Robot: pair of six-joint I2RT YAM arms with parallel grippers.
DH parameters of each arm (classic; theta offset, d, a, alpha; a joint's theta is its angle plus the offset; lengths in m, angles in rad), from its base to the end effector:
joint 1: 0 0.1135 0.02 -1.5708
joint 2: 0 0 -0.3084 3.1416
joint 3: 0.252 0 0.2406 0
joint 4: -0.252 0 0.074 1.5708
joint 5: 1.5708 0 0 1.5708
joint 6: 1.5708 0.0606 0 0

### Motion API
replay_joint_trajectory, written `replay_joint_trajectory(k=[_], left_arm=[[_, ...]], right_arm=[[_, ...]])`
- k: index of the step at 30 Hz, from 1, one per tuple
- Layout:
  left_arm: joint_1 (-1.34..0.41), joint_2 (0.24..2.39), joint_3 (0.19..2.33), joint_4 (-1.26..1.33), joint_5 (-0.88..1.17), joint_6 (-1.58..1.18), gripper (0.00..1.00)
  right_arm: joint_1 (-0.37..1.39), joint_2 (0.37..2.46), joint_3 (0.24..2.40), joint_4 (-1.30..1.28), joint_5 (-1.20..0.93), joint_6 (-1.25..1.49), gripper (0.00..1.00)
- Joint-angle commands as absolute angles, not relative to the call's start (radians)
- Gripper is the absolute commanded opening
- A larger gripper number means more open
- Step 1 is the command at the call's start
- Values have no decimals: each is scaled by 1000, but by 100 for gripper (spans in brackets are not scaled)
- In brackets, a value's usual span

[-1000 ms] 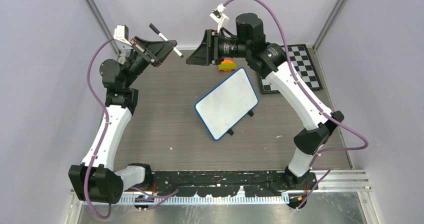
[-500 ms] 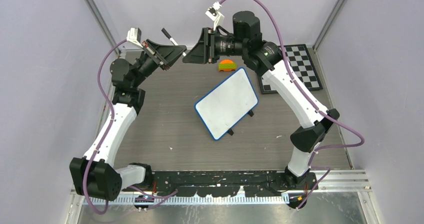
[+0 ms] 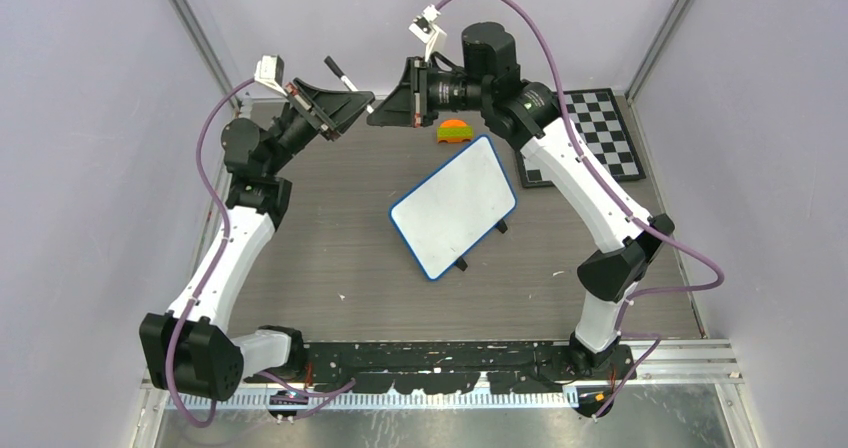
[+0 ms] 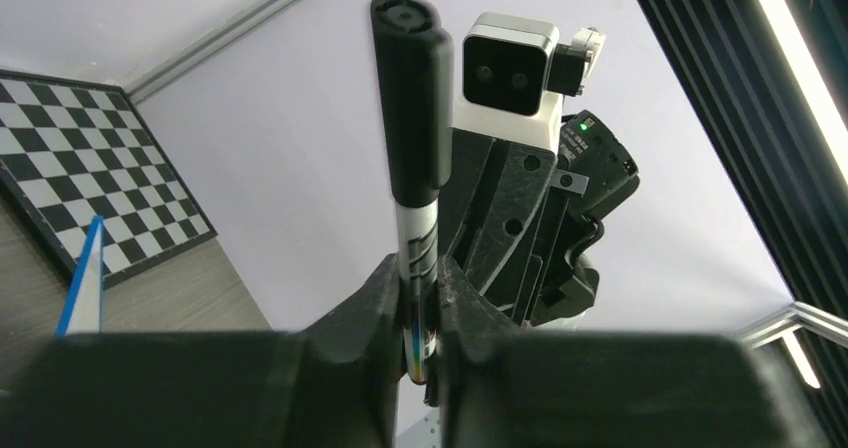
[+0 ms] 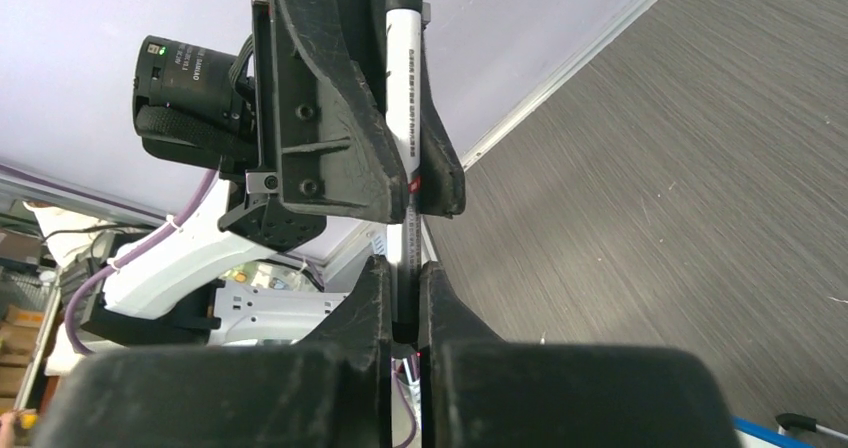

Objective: Write a sentence on the whiteboard
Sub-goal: Open the whiteboard marker at the center of the board.

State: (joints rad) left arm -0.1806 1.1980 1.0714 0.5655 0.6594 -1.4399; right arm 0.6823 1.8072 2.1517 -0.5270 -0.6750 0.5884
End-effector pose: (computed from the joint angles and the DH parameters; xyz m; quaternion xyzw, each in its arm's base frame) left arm 0.2459 -0.0826 0.4826 -0.0779 0.5710 -0.6982 0.4247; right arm 0.2948 0.2883 0.5265 -0.2456 0.7145 0.5631 0.3348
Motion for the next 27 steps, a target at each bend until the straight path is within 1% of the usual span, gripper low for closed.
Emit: replay_joint_trajectory(k=[1, 2, 3, 5, 8, 11, 14, 17, 23, 27], left_arm=[[-186, 1175, 1069, 565, 712, -1373, 31], [-177, 1171, 1080, 538, 733, -1342, 43], [-166, 1167, 1095, 493, 757, -1307, 51], [-142, 1169, 1134, 432, 843, -1210, 62], [-124, 1184, 1231, 244, 997, -984, 75], [-117, 1199, 1331, 19, 1116, -749, 80], [-118, 1218, 1408, -193, 1213, -548, 81], [-134, 1241, 1453, -278, 1275, -525, 78], [-298, 1301, 1499, -549, 1223, -371, 71], [-375, 1328, 1515, -611, 1230, -353, 69]], right_arm=[[683, 1770, 2199, -539, -684, 531, 0], [674, 1756, 2193, -561, -687, 507, 0], [667, 1737, 2179, -581, -692, 481, 0], [648, 1689, 2141, -632, -700, 410, 0], [623, 1578, 2028, -680, -717, 302, 0], [600, 1489, 1953, -791, -735, 158, 0], [598, 1414, 1879, -933, -723, -3, 0], [599, 1352, 1818, -1069, -713, -135, 0], [603, 1324, 1823, -1236, -654, -294, 0], [605, 1307, 1818, -1269, -627, -342, 0]])
